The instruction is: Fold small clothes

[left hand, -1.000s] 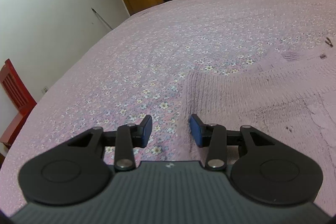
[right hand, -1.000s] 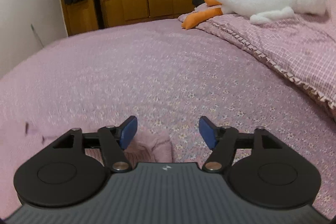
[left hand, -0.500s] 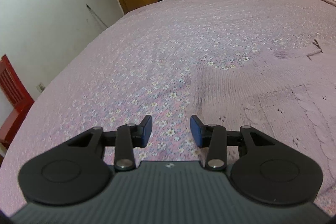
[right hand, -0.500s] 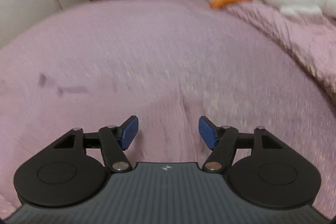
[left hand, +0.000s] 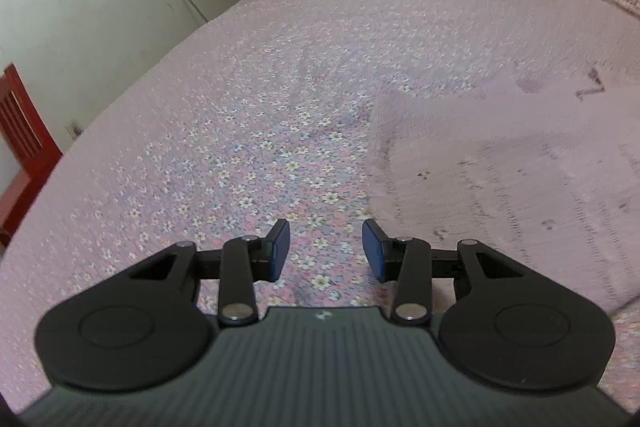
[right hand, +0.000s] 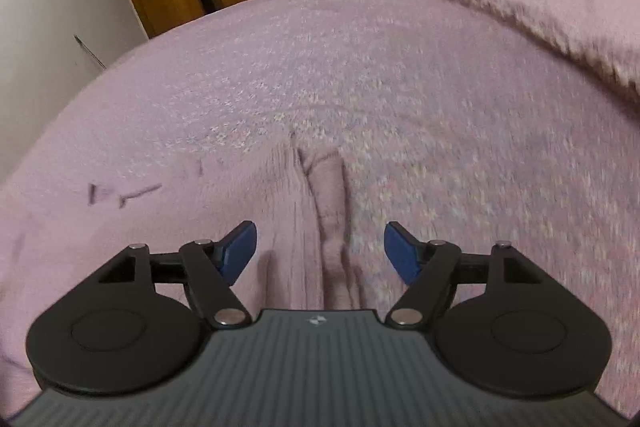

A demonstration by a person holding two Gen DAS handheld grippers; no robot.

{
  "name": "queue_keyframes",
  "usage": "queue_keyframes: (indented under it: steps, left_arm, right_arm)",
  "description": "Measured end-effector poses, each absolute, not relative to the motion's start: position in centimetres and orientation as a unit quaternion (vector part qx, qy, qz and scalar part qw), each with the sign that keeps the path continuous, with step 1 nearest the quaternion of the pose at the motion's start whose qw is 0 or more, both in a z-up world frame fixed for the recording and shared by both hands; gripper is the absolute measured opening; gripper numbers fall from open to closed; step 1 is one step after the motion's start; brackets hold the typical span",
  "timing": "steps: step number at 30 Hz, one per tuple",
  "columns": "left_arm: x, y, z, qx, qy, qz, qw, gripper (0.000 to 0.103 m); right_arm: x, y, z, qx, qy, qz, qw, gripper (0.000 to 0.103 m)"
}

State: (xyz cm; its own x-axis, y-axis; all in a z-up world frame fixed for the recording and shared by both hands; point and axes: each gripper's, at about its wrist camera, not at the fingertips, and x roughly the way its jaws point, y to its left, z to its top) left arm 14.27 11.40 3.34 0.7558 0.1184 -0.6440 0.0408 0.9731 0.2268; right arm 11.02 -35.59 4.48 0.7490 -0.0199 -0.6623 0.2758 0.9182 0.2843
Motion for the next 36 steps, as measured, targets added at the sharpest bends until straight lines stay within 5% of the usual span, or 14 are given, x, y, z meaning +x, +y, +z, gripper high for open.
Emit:
queue_keyframes:
  steps: [4, 8, 36]
  left_arm:
    - [13.5, 11.3, 4.3, 0.090, 0.356, 0.016, 0.930, 0.042]
    - [12.3, 11.3, 5.2, 0.062, 0.360, 0.013, 0.931, 0.053]
    - [9.7, 9.0, 5.0, 0.029, 0.431, -0.009, 0.902, 0.053]
  right_arm:
    - [8.8, -36.9, 4.4, 0.228, 0.351, -0.065, 0.906, 0.085]
    - [7.2, -37.2, 3.9, 0.243, 0.355, -0.062, 0.900, 0.086]
    - [6.2, -38.3, 0.0, 0.432, 0.331, -0.001, 0.839, 0.096]
